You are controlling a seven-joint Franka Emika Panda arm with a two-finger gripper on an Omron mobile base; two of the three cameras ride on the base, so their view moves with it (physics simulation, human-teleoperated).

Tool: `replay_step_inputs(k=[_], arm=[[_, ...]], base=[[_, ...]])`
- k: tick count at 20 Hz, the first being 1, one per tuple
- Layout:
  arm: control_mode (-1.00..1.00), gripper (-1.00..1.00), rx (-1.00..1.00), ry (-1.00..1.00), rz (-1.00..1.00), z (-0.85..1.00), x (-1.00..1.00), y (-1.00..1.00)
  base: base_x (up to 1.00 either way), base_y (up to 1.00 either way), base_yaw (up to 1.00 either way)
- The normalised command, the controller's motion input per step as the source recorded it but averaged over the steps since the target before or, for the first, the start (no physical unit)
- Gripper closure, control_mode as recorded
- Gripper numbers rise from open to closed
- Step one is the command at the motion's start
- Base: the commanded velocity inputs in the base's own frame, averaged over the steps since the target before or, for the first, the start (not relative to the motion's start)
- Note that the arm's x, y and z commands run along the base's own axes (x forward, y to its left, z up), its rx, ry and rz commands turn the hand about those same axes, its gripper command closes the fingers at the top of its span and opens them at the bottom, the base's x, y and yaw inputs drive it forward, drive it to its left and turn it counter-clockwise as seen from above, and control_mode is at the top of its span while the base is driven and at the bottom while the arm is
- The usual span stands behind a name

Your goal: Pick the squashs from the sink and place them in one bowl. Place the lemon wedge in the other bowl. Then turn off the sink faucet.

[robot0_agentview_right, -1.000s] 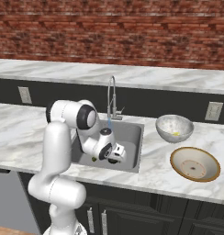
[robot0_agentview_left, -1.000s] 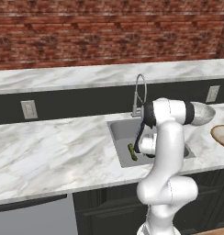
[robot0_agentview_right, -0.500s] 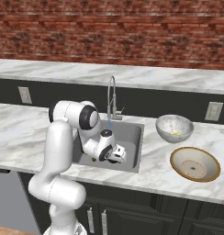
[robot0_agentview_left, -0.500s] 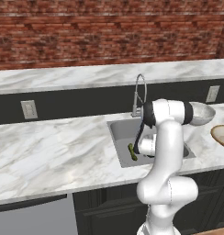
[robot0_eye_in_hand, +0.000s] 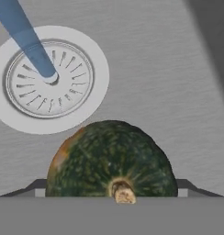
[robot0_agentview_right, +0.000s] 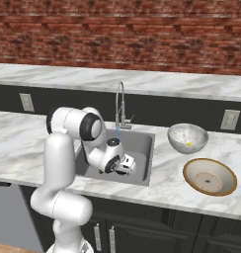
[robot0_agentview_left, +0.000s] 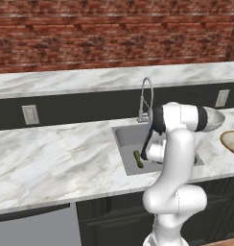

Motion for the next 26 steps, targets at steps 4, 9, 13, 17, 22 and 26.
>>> replay_step_inputs(k=[4,9,13,17,22,26], arm=[[-1.00,1.00,0.00,-0.02,0.00,0.75,-0.26,-0.18],[-1.00,1.00,0.00,-0.03,-0.01,0.87,-0.21,-0.23],[-1.00,1.00,0.00,-0.03,-0.03,0.98,-0.18,-0.16],[-1.00,1.00,0.00,0.00,-0.06,0.91,-0.22,-0.16],[-1.00,1.00,0.01,0.00,-0.10,0.77,-0.32,-0.24],[-1.00,1.00,0.01,0.00,-0.15,0.54,-0.38,-0.40]], base=[[0.00,0.00,0.00],[0.00,0.00,0.00],[0.00,0.00,0.00],[0.00,0.00,0.00],[0.00,0.00,0.00],[0.00,0.00,0.00]])
